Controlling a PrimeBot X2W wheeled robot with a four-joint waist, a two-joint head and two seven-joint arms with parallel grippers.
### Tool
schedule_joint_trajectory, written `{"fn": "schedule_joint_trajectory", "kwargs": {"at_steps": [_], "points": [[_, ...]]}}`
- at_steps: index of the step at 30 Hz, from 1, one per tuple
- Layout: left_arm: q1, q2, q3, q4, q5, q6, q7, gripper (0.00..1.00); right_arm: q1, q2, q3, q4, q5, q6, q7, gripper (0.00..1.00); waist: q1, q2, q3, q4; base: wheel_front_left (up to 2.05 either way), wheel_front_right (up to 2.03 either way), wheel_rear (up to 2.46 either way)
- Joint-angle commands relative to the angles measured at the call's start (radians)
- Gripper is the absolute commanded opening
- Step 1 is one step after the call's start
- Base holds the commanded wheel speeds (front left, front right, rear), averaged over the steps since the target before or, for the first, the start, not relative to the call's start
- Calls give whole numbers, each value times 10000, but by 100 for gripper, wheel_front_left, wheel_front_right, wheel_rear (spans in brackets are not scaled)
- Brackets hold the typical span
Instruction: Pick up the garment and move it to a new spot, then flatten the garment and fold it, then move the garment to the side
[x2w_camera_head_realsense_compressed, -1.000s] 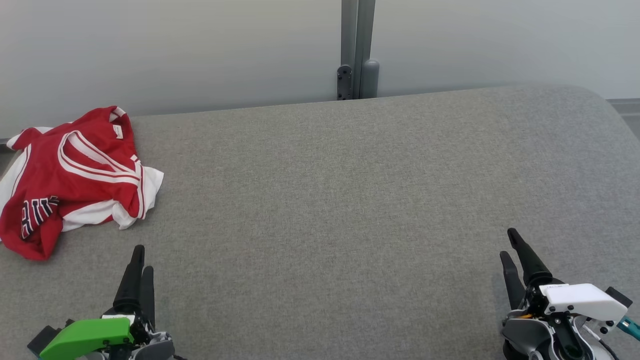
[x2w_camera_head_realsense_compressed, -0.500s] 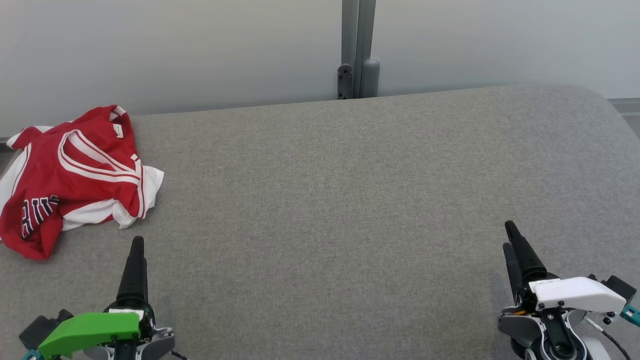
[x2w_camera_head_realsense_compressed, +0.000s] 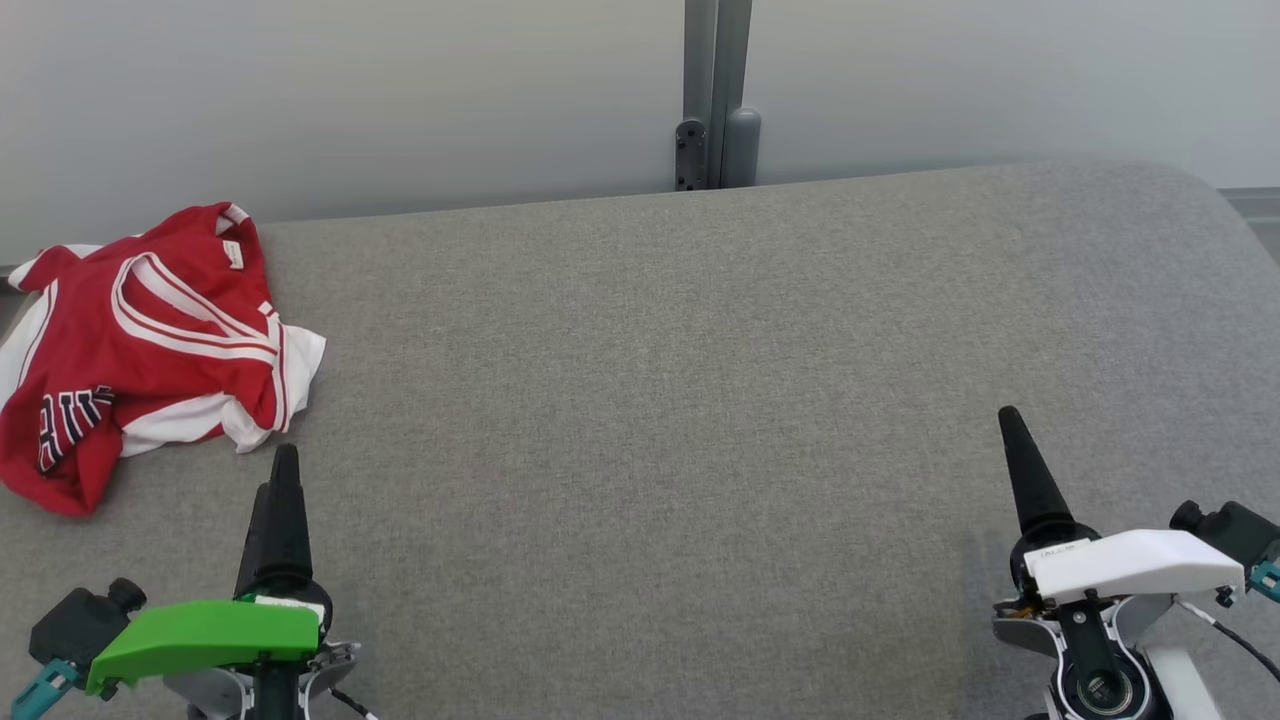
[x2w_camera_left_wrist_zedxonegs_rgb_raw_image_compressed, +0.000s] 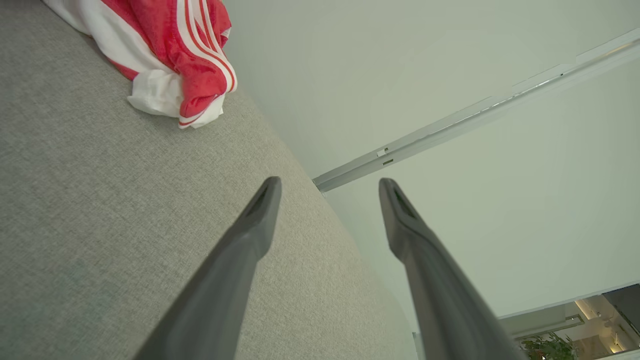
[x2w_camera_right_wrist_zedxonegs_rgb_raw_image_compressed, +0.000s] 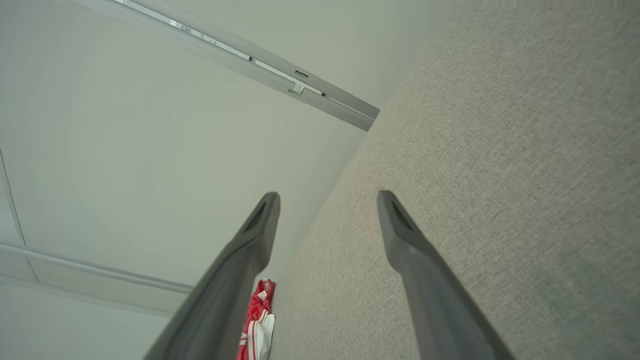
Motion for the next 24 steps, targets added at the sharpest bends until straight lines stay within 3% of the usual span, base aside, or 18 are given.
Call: {"fn": "schedule_joint_trajectory", "kwargs": {"at_steps": [1, 24], "points": [[-74, 69, -40, -245, 492, 53, -104, 100, -184, -74, 88, -274, -492, 2, -107, 100, 0, -1, 16, 1, 0, 0, 0], [233, 94, -444, -493, 4502, 413, -832, 100, -157, -99, 756, -730, -3977, 3, -842, 100, 0, -1, 189, 24, 0, 0, 0]]}}
